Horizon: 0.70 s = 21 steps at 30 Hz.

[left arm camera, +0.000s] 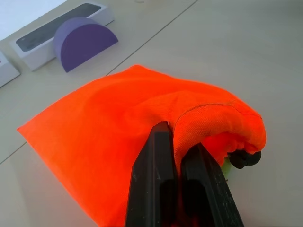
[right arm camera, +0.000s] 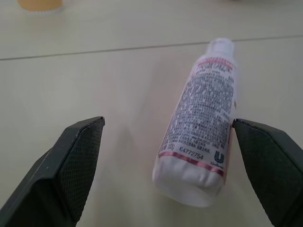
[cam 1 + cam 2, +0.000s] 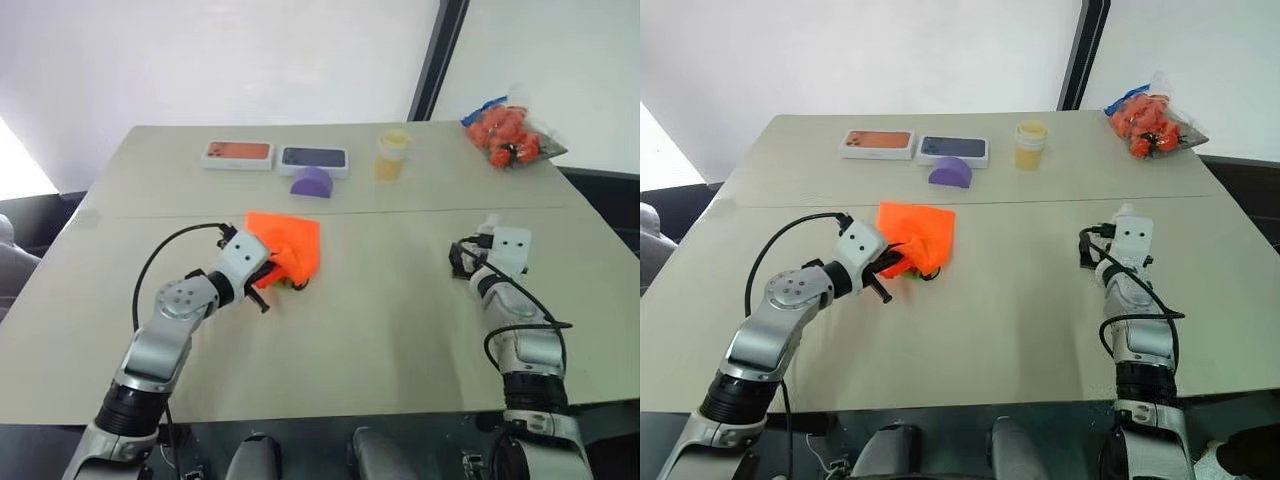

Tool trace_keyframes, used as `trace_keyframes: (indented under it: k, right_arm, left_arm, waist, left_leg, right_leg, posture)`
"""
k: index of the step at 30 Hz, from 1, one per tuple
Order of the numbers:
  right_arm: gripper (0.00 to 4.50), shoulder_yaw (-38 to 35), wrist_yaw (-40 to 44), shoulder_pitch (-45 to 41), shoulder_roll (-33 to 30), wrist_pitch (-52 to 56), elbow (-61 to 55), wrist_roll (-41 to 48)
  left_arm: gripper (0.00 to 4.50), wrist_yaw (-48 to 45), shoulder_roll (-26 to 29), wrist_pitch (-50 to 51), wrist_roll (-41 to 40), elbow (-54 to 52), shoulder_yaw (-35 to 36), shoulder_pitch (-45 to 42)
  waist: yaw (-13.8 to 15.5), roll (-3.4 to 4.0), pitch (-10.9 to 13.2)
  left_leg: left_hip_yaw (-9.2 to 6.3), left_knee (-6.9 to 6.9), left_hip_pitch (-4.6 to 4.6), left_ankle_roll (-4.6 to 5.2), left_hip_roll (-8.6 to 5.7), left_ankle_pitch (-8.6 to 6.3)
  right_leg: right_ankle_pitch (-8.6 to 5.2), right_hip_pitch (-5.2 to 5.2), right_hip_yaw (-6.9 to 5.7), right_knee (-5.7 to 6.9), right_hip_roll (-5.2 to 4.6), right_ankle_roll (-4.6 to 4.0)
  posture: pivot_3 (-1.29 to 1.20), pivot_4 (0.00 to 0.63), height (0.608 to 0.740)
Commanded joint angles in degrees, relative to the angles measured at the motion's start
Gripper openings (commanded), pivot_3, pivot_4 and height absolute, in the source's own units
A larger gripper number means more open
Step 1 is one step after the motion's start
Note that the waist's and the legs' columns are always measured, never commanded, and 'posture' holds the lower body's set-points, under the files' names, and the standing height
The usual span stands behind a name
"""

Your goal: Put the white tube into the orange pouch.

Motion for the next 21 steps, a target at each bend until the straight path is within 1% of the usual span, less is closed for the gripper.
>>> trace_keyframes:
  k: [1,3,5,6,8,9,10,11,12,16,21]
  right_arm:
    - [4.5,-1.5,-1.2,-1.2,0.0,-1.4,1.5,-0.1]
    - [4.5,-1.4,-1.0,-1.4,0.0,-2.1,2.1,-0.2]
    - [3.96,-1.4,-1.1,-1.7,0.0,-2.4,2.5,-0.3]
    - [3.62,-1.4,-1.2,-1.7,0.0,-2.5,2.7,-0.2]
    - [2.64,-1.2,-1.4,-1.9,-0.1,-2.9,3.0,-0.5]
    - [2.22,-1.1,-1.3,-2.0,-0.2,-3.1,3.0,-0.6]
    - [1.62,-0.8,-1.2,-2.0,-0.2,-3.2,2.9,-0.8]
    - [1.24,-0.7,-1.1,-2.0,-0.2,-3.2,2.8,-1.0]
    - [1.1,-0.5,-1.0,-2.0,-0.2,-3.3,2.7,-1.1]
    - [1.1,0.6,0.0,-1.6,-0.5,-4.6,1.5,-1.9]
    - [1.1,3.9,5.5,0.4,-2.3,-7.5,-4.1,-2.9]
  left_arm:
    - [0.03,0.5,-0.1,0.1,-1.3,-1.1,1.4,-0.9]
    - [0.03,0.9,-0.3,0.4,-1.7,-1.1,1.7,-0.9]
    - [0.0,1.1,-0.3,0.4,-1.8,-0.9,1.7,-0.9]
    - [0.0,1.1,-0.2,0.3,-1.8,-0.9,1.6,-0.8]
    - [0.0,1.3,-0.2,0.2,-1.8,-0.8,1.6,-0.8]
    - [0.0,1.3,-0.2,0.2,-1.9,-0.7,1.5,-0.8]
    - [0.0,1.3,-0.2,0.1,-1.9,-0.6,1.5,-0.8]
    - [0.0,1.4,-0.2,0.1,-2.0,-0.6,1.6,-0.8]
    - [0.0,1.4,-0.2,0.0,-2.0,-0.4,1.6,-0.9]
    - [0.0,1.8,-0.7,0.1,-2.7,-0.2,2.3,-1.0]
    - [0.0,2.0,-1.4,0.7,-4.2,0.9,3.4,-1.2]
  waist:
    - [0.0,0.0,0.0]
    - [0.0,0.03,0.0]
    - [-0.1,0.04,0.0]
    - [-0.2,0.04,0.0]
    - [-0.2,0.05,0.0]
    - [-0.2,0.05,0.0]
    - [-0.2,0.05,0.0]
    - [-0.2,0.05,0.0]
    - [-0.1,0.05,0.0]
    - [-0.1,0.08,0.0]
    - [-0.2,0.12,0.1]
  left_leg:
    - [0.0,0.0,0.0,0.0,0.0,0.0]
    - [0.0,0.0,0.01,0.0,0.0,0.0]
    - [-0.01,0.0,0.02,0.0,0.0,0.0]
    - [-0.01,0.0,0.03,0.0,0.0,0.0]
    - [-0.01,0.0,0.04,0.0,0.0,0.0]
    - [-0.01,0.0,0.04,0.0,0.0,0.0]
    - [-0.01,0.0,0.04,0.0,0.0,0.0]
    - [-0.01,0.0,0.03,0.0,0.0,0.0]
    - [-0.01,0.0,0.03,0.0,0.0,0.0]
    - [-0.01,-0.01,0.01,0.0,0.0,0.0]
    - [-0.01,-0.01,0.0,0.0,0.0,0.0]
  right_leg:
    - [0.0,0.0,0.0,0.0,0.0,0.0]
    - [0.0,-0.02,0.0,0.02,0.0,0.0]
    - [0.0,-0.01,0.0,0.04,0.01,0.0]
    - [0.01,-0.01,0.0,0.05,0.02,0.0]
    - [0.01,-0.01,0.0,0.05,0.02,0.0]
    - [0.01,-0.01,0.0,0.05,0.02,0.0]
    - [0.01,-0.01,0.01,0.05,0.02,0.0]
    - [0.01,-0.01,0.01,0.05,0.02,0.0]
    - [0.01,-0.01,0.0,0.05,0.02,0.0]
    - [0.0,-0.03,0.0,0.04,0.02,0.01]
    - [0.01,-0.04,0.0,0.04,0.03,0.02]
  posture:
    - [0.0,0.15,0.723]
    - [0.0,0.15,0.723]
    - [0.0,0.15,0.723]
    - [0.0,0.15,0.723]
    - [0.0,0.15,0.723]
    - [0.0,0.15,0.723]
    - [0.0,0.15,0.723]
    - [0.0,0.15,0.723]
    - [0.0,0.15,0.723]
    - [0.0,0.15,0.723]
    - [0.0,0.15,0.723]
